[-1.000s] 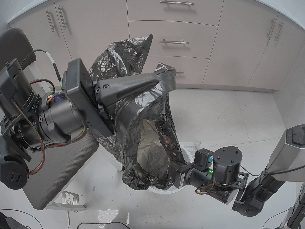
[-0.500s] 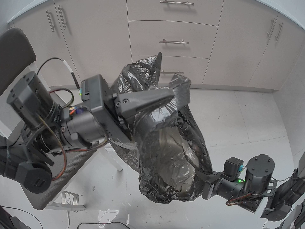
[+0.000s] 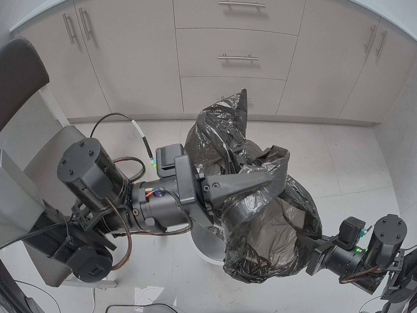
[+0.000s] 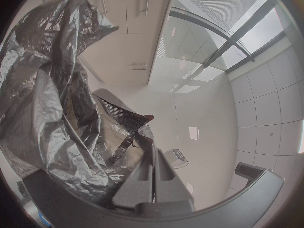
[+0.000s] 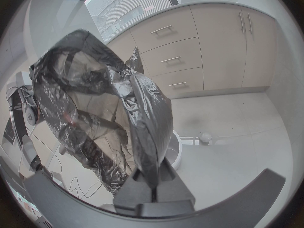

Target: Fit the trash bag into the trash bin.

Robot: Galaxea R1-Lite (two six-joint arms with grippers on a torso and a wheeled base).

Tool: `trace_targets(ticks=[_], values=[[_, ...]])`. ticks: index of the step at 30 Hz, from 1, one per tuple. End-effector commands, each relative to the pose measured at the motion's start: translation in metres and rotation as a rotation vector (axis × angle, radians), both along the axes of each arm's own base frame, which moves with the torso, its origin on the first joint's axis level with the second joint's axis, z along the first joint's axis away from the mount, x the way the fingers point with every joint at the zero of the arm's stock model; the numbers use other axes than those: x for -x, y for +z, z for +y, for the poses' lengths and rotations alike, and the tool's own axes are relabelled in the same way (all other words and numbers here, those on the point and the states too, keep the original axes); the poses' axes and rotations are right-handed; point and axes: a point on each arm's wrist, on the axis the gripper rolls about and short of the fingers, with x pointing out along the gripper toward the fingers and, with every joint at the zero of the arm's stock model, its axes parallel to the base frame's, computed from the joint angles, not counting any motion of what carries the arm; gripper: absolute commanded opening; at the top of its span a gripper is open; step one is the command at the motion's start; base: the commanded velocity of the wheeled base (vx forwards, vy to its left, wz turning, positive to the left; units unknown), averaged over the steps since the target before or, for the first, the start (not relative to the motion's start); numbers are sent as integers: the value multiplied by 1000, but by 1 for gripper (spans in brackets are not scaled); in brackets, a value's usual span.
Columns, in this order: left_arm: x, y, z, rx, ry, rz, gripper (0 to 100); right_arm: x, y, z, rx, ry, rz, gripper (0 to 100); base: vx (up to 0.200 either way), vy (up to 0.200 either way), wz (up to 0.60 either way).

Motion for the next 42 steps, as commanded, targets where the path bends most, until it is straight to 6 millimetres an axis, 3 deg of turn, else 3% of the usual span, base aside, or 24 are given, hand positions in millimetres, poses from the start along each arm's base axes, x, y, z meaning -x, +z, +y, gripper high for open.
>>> trace_targets(ticks=[1,9,24,38,39,42], values=[[9,-5,-12,-9,-41,13,0,8,12,-9,-39,-4,-41,0,0,0,0],[25,-9,-22,-21,-88,30,0,21,11,-22,-34,-13,-20,0,0,0,0],[23,-26,-23,-65,-86,72,0,34,10,-33,17,4,35,0,0,0,0],[3,-62,-23,-138,0,162,0,-5,-18,-7,30,6,216,0,0,0,0],[-6,-71,-20,-155,25,183,0,-19,-24,2,23,14,223,0,0,0,0],[-12,-77,-17,-164,43,196,0,-28,-26,8,10,20,218,0,0,0,0]])
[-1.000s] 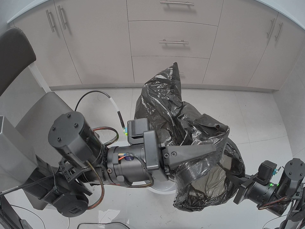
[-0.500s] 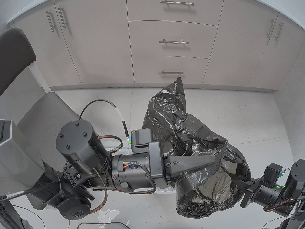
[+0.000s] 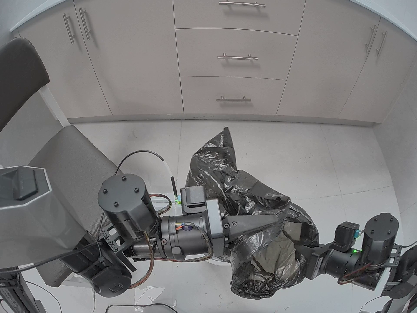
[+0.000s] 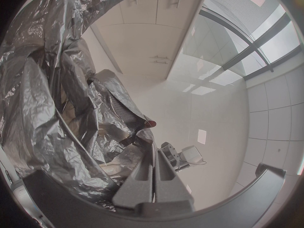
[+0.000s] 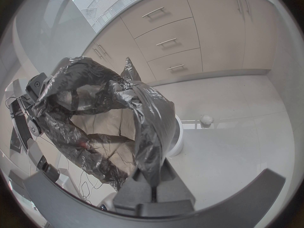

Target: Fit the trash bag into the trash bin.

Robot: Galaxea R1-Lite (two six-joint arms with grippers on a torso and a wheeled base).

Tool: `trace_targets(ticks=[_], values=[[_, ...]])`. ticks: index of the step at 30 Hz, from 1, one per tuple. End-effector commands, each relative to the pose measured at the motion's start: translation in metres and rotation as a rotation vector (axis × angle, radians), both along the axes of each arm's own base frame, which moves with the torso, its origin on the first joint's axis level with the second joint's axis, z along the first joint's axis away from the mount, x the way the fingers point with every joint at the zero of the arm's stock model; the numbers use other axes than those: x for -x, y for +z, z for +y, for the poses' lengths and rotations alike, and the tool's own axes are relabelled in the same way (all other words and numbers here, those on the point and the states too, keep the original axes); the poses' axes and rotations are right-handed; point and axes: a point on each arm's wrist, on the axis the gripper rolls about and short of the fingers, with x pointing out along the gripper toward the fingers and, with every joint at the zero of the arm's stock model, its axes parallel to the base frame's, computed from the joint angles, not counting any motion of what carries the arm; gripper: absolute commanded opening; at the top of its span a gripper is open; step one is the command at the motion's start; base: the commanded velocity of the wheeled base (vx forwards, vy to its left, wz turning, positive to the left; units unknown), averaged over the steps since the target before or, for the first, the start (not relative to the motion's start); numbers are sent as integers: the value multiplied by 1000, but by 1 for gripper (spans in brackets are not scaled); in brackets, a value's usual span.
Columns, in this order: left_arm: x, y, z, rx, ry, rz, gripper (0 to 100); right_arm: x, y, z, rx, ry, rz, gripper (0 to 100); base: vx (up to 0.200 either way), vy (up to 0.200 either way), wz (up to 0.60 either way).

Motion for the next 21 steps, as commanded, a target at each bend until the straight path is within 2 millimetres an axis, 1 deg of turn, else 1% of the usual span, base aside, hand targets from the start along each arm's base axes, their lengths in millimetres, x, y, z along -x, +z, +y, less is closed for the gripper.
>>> trace_targets(ticks=[1,2,3,4,5,9,10,13,18,21], values=[[-25,-29,9,-57,73,62,0,-39,-23,22,5,-5,39,0,0,0,0],[-26,-30,10,-60,76,64,0,-41,-24,23,6,-7,40,0,0,0,0],[-33,-37,15,-72,100,81,0,-51,-31,29,8,-13,39,0,0,0,0],[-34,-38,16,-74,103,84,0,-52,-33,29,8,-13,39,0,0,0,0],[-39,-46,19,-89,119,101,0,-59,-42,34,16,-16,45,0,0,0,0],[-43,-58,20,-111,126,129,0,-64,-57,38,31,-17,66,0,0,0,0],[-44,-62,19,-118,126,137,0,-65,-64,39,39,-21,79,0,0,0,0],[-47,-68,17,-125,127,145,0,-71,-72,37,47,-37,89,0,0,0,0],[-50,-75,17,-134,135,156,0,-86,-83,33,41,-77,81,0,0,0,0],[-51,-77,18,-139,138,162,0,-90,-88,31,47,-91,85,0,0,0,0]])
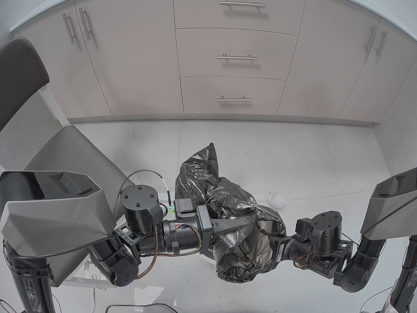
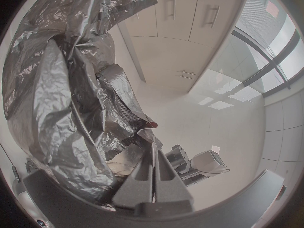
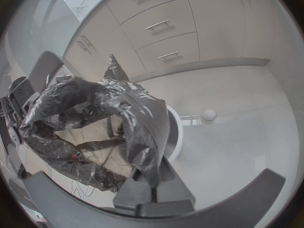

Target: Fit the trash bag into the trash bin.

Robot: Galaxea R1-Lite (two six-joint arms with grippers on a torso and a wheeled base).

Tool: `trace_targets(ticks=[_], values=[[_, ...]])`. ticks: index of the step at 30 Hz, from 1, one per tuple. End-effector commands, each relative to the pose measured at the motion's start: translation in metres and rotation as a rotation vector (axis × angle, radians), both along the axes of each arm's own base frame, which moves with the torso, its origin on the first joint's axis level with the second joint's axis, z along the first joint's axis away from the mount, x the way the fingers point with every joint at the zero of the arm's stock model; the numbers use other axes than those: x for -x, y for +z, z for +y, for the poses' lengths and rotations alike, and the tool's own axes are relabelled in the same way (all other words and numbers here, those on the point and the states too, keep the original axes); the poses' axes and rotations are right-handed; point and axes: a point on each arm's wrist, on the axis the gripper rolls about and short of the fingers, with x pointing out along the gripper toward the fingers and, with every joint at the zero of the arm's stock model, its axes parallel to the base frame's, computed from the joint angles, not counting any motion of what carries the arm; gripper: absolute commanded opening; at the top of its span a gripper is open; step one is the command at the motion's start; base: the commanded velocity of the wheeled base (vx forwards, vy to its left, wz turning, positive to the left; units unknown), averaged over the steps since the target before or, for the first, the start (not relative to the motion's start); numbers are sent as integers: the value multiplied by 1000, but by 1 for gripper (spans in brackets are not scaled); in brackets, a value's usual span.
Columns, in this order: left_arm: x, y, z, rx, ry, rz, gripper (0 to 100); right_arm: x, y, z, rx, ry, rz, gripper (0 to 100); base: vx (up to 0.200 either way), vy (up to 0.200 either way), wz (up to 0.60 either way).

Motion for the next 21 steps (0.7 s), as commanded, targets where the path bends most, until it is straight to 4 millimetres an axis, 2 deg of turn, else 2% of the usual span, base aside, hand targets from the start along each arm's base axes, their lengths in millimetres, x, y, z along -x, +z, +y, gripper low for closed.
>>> trace_targets(ticks=[1,10,21], values=[[-3,-12,1,-20,7,27,0,-9,-20,-5,37,-32,48,0,0,0,0],[2,-12,1,-26,-2,41,0,-3,-21,-17,44,-42,78,0,0,0,0],[9,-8,0,-24,-19,40,0,-7,-27,-22,41,-55,75,0,0,0,0]])
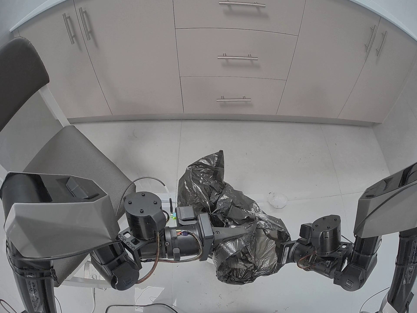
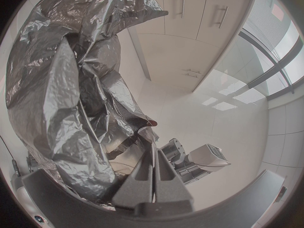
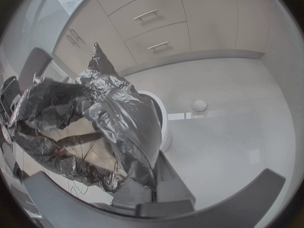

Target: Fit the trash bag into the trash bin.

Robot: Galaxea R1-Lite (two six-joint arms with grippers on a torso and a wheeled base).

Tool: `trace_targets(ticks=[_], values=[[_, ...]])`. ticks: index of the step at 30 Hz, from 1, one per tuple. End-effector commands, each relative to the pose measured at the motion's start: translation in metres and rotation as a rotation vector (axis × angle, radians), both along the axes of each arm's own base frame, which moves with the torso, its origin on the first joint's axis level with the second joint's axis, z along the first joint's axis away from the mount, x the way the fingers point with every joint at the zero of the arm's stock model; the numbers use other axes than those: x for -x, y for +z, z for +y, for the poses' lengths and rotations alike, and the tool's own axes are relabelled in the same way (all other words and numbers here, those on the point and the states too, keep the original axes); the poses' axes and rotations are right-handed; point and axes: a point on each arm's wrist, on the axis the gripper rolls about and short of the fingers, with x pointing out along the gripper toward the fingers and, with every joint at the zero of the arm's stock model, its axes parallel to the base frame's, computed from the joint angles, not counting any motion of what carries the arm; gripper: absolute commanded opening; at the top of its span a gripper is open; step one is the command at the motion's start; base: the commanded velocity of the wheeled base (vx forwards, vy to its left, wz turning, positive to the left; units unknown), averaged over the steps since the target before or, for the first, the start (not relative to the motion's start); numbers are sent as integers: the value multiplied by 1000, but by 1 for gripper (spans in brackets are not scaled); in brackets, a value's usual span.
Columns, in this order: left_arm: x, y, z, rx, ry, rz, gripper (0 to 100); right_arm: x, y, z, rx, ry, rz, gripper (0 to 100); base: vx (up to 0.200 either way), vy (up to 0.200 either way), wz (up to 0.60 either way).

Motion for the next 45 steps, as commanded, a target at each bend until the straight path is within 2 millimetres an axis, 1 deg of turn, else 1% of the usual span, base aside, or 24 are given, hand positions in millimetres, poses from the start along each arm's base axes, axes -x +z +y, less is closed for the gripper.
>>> trace_targets(ticks=[1,2,9,10,14,19,21,22,23,24,25,26,27,28,29,32,37,40,41,42,45], values=[[5,5,0,7,-11,-6,0,-1,-2,-3,1,-5,0,0,0,0,0],[7,6,-1,6,-18,-6,0,1,-2,-4,-3,9,6,100,0,0,0],[8,6,-1,5,-27,-5,0,6,5,-5,-34,29,-23,100,0,0,0],[8,6,-1,6,-31,-4,0,9,11,-6,-62,54,-49,100,0,0,0],[7,4,-2,3,-44,-3,0,13,20,-10,-80,69,-68,100,0,0,0],[6,0,-1,0,-79,6,0,6,44,-15,-129,43,-165,100,0,0,0],[6,0,-1,1,-79,7,0,5,44,-14,-131,43,-167,100,0,0,0],[6,0,-2,2,-82,5,0,-12,55,-12,-166,23,-241,100,0,0,0],[6,0,-2,2,-82,5,0,-19,59,-11,-180,16,-270,100,0,0,0],[6,0,-2,2,-82,5,0,-24,61,-10,-182,10,-276,100,0,0,0],[7,0,-2,1,-82,6,0,-34,63,-7,-182,2,-279,100,0,0,0],[7,0,-2,1,-82,6,0,-37,65,-6,-183,1,-281,100,0,0,0],[6,0,-2,1,-82,7,0,-50,69,0,-180,-6,-276,100,0,0,0],[6,0,-2,1,-82,7,0,-53,70,1,-179,-7,-275,100,0,0,0],[6,-1,-2,1,-82,7,0,-67,77,9,-177,-8,-276,100,0,0,0],[5,-4,-3,-3,-84,11,0,-89,93,24,-179,1,-278,100,0,0,0],[5,-5,-3,-5,-84,13,0,-122,113,49,-171,17,-264,100,0,0,0],[5,-5,-3,-5,-84,12,0,-126,117,52,-166,21,-267,100,0,0,0],[5,-5,-3,-5,-84,12,0,-126,117,52,-166,21,-267,0,0,0,0],[5,-5,-3,-6,-84,15,0,-137,131,63,-134,36,-298,0,0,0,0],[5,-5,-3,-6,-84,15,0,-140,141,70,-130,47,-302,0,0,0,0]])
